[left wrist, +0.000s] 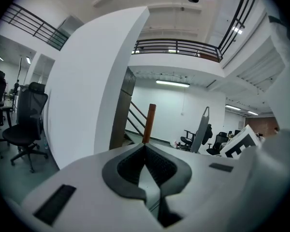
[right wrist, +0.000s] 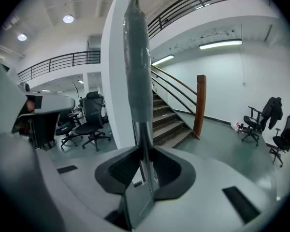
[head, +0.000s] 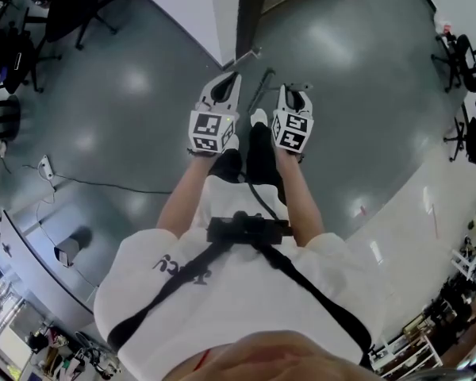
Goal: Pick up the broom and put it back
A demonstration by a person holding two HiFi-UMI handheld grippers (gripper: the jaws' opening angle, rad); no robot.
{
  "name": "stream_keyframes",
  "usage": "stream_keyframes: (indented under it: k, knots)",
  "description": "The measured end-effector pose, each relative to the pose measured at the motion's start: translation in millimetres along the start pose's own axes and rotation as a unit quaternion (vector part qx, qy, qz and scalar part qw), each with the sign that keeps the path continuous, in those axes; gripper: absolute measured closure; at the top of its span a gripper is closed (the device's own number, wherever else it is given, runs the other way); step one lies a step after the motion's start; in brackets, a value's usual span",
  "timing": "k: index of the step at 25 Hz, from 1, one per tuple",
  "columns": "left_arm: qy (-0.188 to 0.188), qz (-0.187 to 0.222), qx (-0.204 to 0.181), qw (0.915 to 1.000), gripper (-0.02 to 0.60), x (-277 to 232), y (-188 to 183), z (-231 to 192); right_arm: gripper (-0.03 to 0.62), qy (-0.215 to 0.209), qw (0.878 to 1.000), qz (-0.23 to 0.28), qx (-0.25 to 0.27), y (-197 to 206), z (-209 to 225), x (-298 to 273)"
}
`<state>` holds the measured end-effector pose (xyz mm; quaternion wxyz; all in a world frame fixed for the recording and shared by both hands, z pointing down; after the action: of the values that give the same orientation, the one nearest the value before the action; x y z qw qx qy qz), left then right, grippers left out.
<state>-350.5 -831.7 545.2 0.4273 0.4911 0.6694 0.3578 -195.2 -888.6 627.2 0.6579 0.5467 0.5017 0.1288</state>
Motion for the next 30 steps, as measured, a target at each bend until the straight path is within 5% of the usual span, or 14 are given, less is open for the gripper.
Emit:
stream_keyframes:
  k: [11, 23, 30]
  knots:
    - [-0.047, -0.030, 0.036, 0.9977, 0.572, -63.6, 42.0, -59.2, 0.499, -0.010, 0.995, -0.092, -0.030, 59.4, 6.5, -124.5]
    - [-0.085, -0.064, 0.052, 0.9930, 0.572, -89.6, 102.2, -118.9, 0.500, -0.004, 0.984, -0.181, -0.003, 141.7, -29.6, -211.2]
    - [-0.088, -0.071, 0.058, 0.9920, 0.572, -104.7, 119.6, -142.2, 0.499, -0.020, 0.989, -0.146, 0.018, 129.1, -50.9, -276.6]
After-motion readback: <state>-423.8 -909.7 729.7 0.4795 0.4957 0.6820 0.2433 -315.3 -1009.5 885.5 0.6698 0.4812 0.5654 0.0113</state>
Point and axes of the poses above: the fingertips, and each gripper's own axes: x backward along the fingers, z to its right, y out of its underside, the point moved 1 cm from there along x, backward along the fingers, and after that the axes turned 11 degrees about x, right-handed, at the moved point
